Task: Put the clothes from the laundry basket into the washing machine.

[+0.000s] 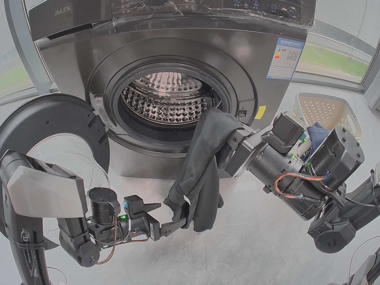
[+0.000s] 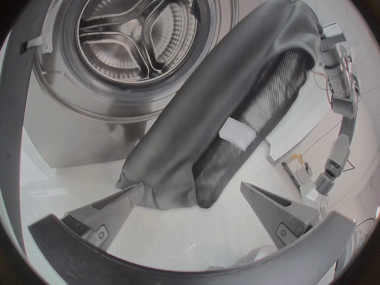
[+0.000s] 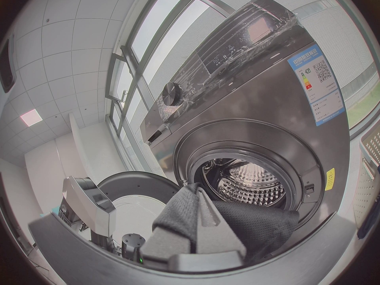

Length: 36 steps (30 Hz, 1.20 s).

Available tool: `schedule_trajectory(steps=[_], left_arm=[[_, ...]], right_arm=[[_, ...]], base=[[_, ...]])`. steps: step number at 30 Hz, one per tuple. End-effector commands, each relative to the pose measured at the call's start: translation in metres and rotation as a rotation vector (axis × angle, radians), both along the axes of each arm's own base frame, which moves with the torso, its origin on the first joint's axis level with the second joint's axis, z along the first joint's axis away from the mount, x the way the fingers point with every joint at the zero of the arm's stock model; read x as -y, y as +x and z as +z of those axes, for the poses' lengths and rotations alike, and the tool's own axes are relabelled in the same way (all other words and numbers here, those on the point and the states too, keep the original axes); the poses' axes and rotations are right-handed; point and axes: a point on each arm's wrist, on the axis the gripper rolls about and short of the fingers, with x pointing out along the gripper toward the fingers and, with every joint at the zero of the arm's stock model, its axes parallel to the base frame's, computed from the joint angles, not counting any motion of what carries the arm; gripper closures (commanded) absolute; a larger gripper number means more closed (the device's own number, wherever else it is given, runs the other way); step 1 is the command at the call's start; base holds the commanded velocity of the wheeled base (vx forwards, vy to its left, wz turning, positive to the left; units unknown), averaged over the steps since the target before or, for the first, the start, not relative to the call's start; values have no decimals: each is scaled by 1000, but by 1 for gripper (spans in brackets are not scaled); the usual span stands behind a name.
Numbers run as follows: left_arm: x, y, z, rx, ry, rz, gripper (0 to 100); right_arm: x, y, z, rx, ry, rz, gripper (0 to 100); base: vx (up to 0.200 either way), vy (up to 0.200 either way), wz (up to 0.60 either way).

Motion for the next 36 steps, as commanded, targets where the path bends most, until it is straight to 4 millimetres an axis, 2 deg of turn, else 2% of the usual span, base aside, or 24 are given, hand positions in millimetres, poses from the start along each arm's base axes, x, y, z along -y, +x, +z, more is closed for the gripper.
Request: schedule_trajectory(steps=[1,7,11,16,25,28,29,36], left_arm=[[2,2,-20,-51,29,-6,0],[12,-3,-37,-86,59,-64,0],[20,2,-47,-89,62,-82,0],[32,9,-46,-55,39,-102,0],[50,38,-73,-20,23,-88,0],[53,48,-76,9,22,-43,0],[54,50,-76,16,21,-29,100],[54,60,-66,59,0,36,100]], right_arm=[[-4,1,4,14,11,5,100],[-5,2,3,13,11,4,100],[-5,3,3,13,10,4,100],[-6,4,1,9,5,2,100],[-6,5,-1,3,2,0,100],[-6,5,-1,3,2,0,100],[-6,5,-2,2,1,0,100],[-5,4,-3,-2,-2,0,100]], base=[[0,0,0],[0,0,0],[0,0,0],[0,0,0],[0,0,0],[0,0,0],[0,0,0],[0,0,0]])
